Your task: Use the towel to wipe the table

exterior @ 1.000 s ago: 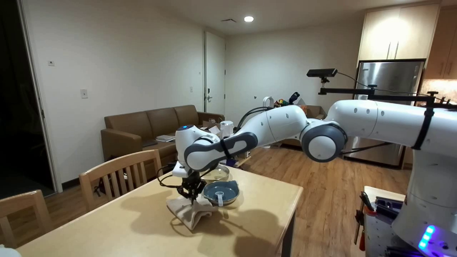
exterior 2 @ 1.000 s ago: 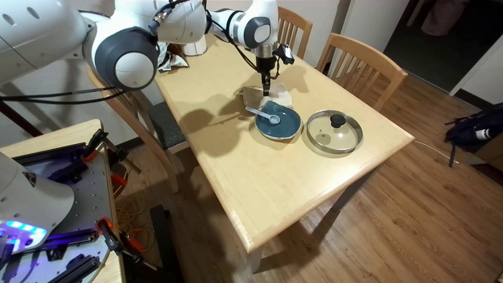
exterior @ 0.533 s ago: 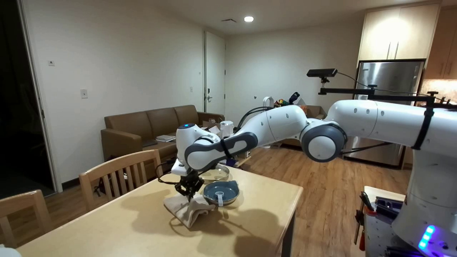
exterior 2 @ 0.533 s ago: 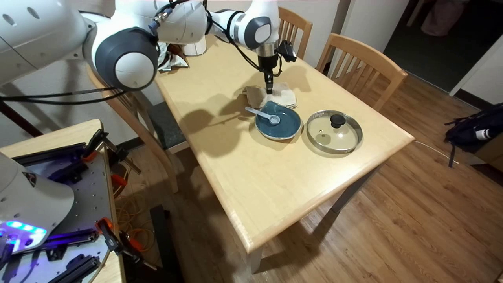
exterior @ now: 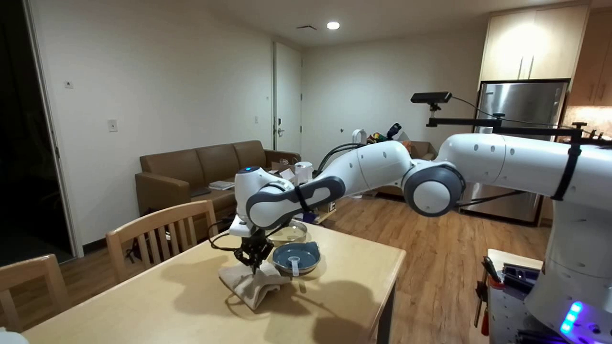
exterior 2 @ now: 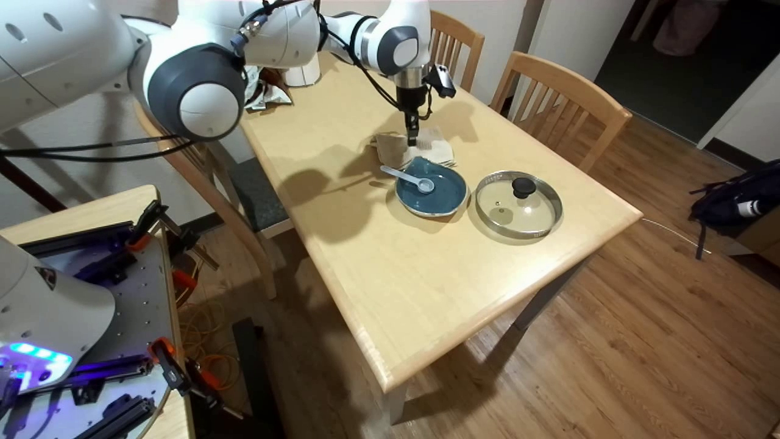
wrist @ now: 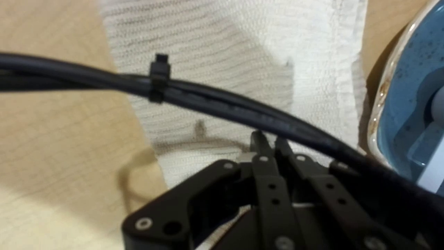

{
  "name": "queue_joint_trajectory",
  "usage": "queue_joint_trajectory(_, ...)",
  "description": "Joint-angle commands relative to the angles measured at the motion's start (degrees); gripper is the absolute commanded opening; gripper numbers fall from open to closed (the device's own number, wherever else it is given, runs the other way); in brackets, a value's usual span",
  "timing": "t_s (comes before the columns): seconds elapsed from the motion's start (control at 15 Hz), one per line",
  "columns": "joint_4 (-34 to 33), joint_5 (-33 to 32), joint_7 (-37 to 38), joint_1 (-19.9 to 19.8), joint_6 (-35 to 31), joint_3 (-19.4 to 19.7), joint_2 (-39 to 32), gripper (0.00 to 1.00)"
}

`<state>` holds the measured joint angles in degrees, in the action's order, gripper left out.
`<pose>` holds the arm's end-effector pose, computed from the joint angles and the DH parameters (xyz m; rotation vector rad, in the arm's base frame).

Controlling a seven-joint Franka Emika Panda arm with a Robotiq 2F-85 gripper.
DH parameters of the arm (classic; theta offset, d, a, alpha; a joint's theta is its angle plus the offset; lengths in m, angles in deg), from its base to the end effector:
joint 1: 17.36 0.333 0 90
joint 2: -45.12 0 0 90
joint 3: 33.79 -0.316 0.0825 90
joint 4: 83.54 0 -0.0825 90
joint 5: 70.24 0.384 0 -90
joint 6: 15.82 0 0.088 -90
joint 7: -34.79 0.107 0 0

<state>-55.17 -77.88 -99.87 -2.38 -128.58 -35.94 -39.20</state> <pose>0.7692 0.2089 0.1037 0.7276 3.0077 -0.1128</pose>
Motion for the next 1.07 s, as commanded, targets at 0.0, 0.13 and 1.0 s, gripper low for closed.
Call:
queue_joint_trajectory(0.0, -1.3, 0.8, -7.4, -0.8, 5.6, -2.4, 0.0, 0.02)
queue_joint_trajectory(0.13, -1.8, 0.9, -11.9, -1.0, 9.8, -3.0, 0.0, 0.02)
queue_joint_trajectory(1.0, 30.4, -28.7, -14.5, -5.3, 14.2, -33.8, 7.6, 0.02)
